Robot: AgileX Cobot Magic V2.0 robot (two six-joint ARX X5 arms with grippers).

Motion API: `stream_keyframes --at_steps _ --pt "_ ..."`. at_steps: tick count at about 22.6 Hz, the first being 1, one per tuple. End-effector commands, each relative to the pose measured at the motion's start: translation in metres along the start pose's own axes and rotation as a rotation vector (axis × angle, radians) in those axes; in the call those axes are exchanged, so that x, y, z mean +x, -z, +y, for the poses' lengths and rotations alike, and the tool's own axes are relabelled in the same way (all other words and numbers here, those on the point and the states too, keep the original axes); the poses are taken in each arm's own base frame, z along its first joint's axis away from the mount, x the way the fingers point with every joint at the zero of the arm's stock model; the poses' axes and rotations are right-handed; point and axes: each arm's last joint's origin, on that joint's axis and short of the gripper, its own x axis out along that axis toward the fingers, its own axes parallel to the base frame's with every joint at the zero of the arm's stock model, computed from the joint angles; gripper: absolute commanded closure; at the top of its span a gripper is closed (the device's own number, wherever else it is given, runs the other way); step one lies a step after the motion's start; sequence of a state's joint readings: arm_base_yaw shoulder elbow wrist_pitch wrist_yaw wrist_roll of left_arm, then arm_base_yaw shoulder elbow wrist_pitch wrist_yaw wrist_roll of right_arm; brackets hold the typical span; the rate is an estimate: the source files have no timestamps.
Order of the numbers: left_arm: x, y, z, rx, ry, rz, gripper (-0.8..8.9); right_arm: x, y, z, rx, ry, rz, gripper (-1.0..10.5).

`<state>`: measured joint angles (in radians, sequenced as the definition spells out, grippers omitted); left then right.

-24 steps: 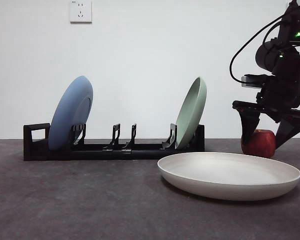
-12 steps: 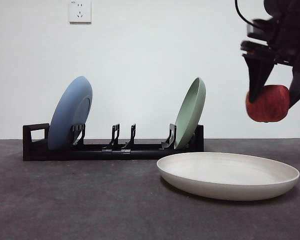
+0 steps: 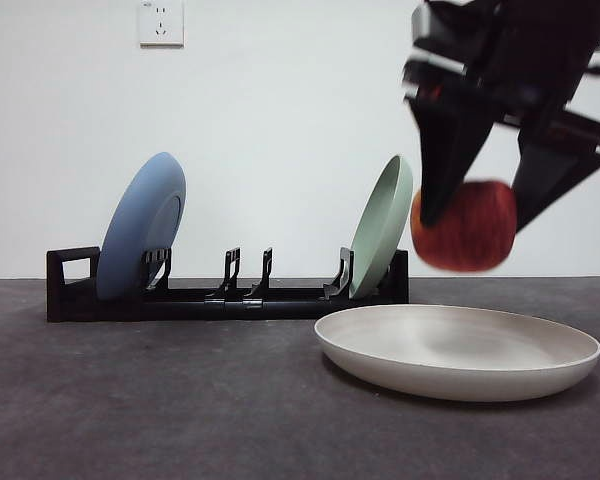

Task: Take the yellow plate from the plate rack,put the plate on the table,take the apple from the table,put the apple in the plate

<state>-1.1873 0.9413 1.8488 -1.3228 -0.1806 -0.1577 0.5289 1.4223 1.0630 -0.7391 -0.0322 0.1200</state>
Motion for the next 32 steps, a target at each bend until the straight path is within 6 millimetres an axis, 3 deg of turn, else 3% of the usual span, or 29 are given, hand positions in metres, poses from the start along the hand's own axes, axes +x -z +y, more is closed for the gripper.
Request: stream_keyframes --at_steps 1,5,14,24,26,32 --pt "0.001 0.000 0.000 0.010 0.001 -0.001 8.17 0.019 0.013 -0.001 0.048 0.039 -0.001 9.6" --pt "0.001 0.000 0.000 0.010 0.003 -0.001 8.17 0.039 0.022 -0.003 0.084 0.025 -0.089 9.6" --pt "0.002 0.000 -0.001 0.005 0.009 0.004 8.17 0.045 0.022 -0.003 0.108 0.023 -0.117 9.4" --pt "0.002 0.000 -0.002 0.003 0.051 0.011 8.17 0.065 0.023 -0.002 0.122 -0.015 -0.051 9.3" --pt "0.002 0.000 -0.002 0.003 0.063 0.013 8.17 0.065 0.023 -0.002 0.138 -0.020 -0.053 8.1" --pt "0.002 0.000 -0.002 0.003 0.063 0.013 8.17 0.065 0.025 -0.002 0.153 -0.025 -0.031 2.6"
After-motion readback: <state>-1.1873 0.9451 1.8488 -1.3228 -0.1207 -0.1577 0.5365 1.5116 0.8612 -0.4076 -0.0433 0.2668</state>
